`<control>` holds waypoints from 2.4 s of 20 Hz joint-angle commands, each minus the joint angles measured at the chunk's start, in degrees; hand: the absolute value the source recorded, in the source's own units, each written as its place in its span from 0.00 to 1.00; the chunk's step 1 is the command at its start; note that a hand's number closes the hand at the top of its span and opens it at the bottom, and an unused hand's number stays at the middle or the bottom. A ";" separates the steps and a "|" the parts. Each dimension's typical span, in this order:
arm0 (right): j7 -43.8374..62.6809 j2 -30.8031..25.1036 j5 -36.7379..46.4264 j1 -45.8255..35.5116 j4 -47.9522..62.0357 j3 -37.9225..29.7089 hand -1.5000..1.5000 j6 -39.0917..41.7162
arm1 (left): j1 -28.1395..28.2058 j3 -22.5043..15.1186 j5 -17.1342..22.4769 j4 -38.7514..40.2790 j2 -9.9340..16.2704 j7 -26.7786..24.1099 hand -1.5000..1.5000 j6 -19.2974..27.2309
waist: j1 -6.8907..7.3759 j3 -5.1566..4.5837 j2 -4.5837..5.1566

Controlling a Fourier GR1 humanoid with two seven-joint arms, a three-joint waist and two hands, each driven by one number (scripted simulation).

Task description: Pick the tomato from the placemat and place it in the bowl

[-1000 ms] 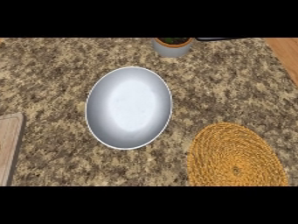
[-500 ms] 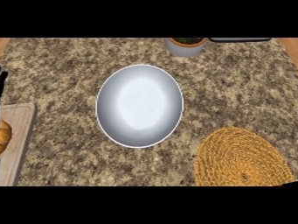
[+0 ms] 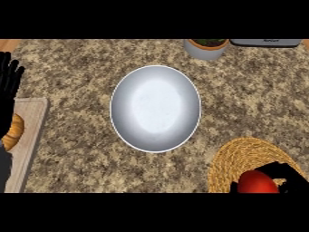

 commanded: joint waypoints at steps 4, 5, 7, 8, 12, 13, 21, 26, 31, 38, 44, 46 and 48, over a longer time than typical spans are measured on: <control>21.62 0.21 7.69 -18.21 3.16 9.91 1.00 6.28 | -2.75 -1.32 -0.62 0.32 -0.65 0.98 0.50 0.59 | 2.12 0.26 0.10; 25.23 0.21 7.41 -22.35 6.80 10.09 1.00 5.92 | -1.46 -0.26 -0.52 1.86 0.43 -0.89 0.50 -0.55 | 2.06 0.39 0.23; 28.56 0.21 6.40 -27.25 13.62 9.94 1.00 3.79 | -3.11 -0.49 -0.15 2.33 -0.20 -0.11 0.50 -0.09 | 2.02 0.50 0.33; 29.73 0.21 5.25 -30.36 13.92 9.19 1.00 4.77 | -4.49 -2.10 -1.52 2.55 -1.64 0.58 0.50 1.45 | 1.75 0.52 0.41; 33.36 0.20 5.19 -37.27 25.22 6.57 1.00 3.23 | -3.51 -1.13 -1.02 2.91 -1.00 -0.31 0.50 0.76 | 1.95 0.64 0.17; 34.36 0.20 3.94 -38.18 26.94 5.91 1.00 4.55 | -3.64 -1.74 -1.21 3.54 -1.13 -0.55 0.50 0.25 | 1.81 0.63 0.25; 36.77 0.19 -4.09 -42.50 36.18 -0.01 0.00 -11.12 | -2.88 0.12 0.61 4.09 -0.10 -1.95 0.50 -1.36 | 1.84 0.84 0.05; 30.24 0.19 -5.49 -45.53 39.42 -2.19 0.00 -23.73 | -3.85 -1.33 -0.40 2.78 -1.17 0.01 0.50 0.08 | 1.85 0.98 -0.11; 26.64 0.20 5.24 -46.72 40.55 -4.95 0.00 -32.75 | -3.46 -0.13 -0.62 3.62 -0.39 0.17 0.50 0.68 | 0.32 0.89 -0.53; 29.93 0.20 13.42 -36.11 31.14 -5.99 0.00 -38.12 | -1.78 1.60 -1.04 4.07 -0.02 -0.88 0.50 1.93 | -2.27 0.86 -1.14; 26.74 0.21 14.50 -19.74 15.25 -2.92 0.00 -41.08 | 2.01 1.41 -0.36 1.70 -1.12 -1.35 0.50 1.36 | -3.41 0.90 -1.56; 23.08 0.22 14.15 -13.62 9.59 -2.68 0.00 -42.25 | 0.72 1.84 -0.86 2.34 -0.16 -1.26 0.50 1.62 | -3.75 0.91 -1.36; 20.12 0.22 14.14 -6.73 4.57 -0.46 0.00 -43.73 | 0.85 0.85 -1.05 1.35 -0.97 -0.32 0.50 1.88 | -3.69 0.93 -1.37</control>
